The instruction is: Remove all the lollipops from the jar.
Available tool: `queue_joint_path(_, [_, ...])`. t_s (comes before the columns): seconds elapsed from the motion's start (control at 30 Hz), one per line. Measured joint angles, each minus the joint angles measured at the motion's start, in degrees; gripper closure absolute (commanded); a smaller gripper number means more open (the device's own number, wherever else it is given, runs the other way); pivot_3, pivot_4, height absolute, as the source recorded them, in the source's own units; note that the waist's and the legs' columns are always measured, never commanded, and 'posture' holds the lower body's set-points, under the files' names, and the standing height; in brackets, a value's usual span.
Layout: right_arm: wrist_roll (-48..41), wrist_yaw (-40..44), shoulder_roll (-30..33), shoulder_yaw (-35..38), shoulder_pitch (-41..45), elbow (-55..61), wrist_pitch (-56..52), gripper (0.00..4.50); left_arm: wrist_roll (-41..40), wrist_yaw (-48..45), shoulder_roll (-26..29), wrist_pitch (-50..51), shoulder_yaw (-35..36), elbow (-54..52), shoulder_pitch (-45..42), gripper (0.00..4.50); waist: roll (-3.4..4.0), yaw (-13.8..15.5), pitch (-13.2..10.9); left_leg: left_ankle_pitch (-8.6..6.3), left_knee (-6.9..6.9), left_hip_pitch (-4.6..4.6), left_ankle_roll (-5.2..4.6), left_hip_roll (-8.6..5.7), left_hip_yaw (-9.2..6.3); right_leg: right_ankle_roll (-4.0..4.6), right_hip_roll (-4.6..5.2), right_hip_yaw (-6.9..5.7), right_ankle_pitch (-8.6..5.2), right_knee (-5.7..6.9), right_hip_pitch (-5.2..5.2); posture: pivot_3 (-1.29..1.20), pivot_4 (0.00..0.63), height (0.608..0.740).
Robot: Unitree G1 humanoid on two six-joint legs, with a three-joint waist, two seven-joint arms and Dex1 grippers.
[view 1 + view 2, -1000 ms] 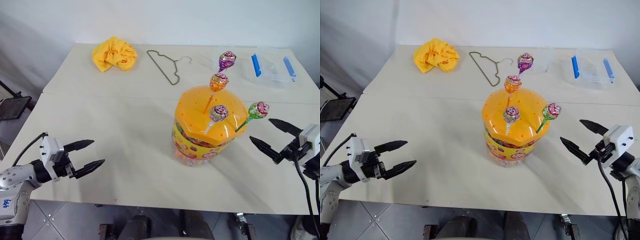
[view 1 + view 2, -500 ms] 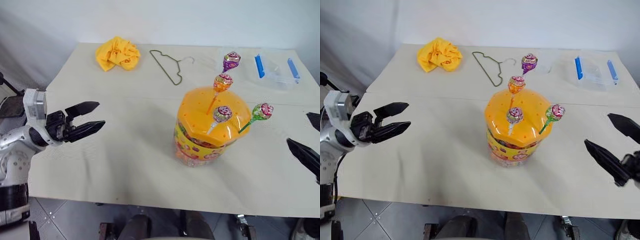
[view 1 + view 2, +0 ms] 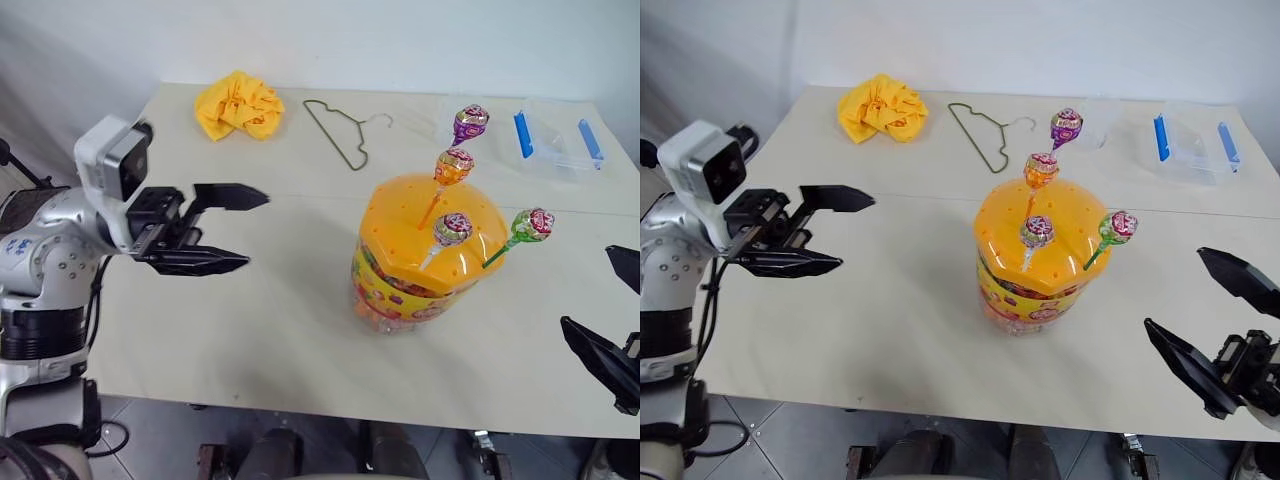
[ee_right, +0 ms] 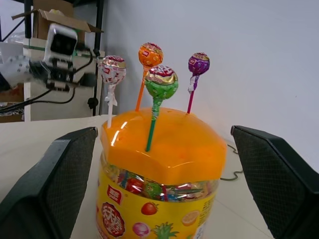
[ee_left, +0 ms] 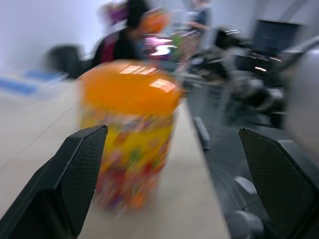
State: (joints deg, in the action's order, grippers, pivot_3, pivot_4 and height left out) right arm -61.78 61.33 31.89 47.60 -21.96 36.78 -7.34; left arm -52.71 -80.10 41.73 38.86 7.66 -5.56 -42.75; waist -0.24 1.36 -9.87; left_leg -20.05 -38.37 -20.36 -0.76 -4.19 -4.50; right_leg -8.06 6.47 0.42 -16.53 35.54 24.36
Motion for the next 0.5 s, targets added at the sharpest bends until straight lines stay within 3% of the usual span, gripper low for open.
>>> queue_joint_path(0.23, [0.62, -0.05, 3.16, -2.20, 4.05, -2.58, -0.28, 0.00, 5.34, 12.67, -13.92, -0.92, -6.51, 2.21, -9.71, 0.01, -0.09, 0.00, -0.06, -0.01, -0.49, -0.05, 0.00, 0.00, 0.05, -0.06, -0.09, 0.05, 0.03, 0.04, -0.02, 0.00, 0.150, 0.740])
queue_joint_path(0.5, [1.05, -1.87, 3.59, -2.47, 5.17, -3.08, -0.55, 0.00, 8.76, 18.28, -19.82, 2.12, -11.42, 6.01, -14.52, 0.01, -0.10, 0.07, -0.06, -0.02, -0.52, -0.07, 0.00, -0.01, 0.04, -0.07, -0.10, 0.04, 0.03, 0.08, -0.01, 0.00, 0.150, 0.740])
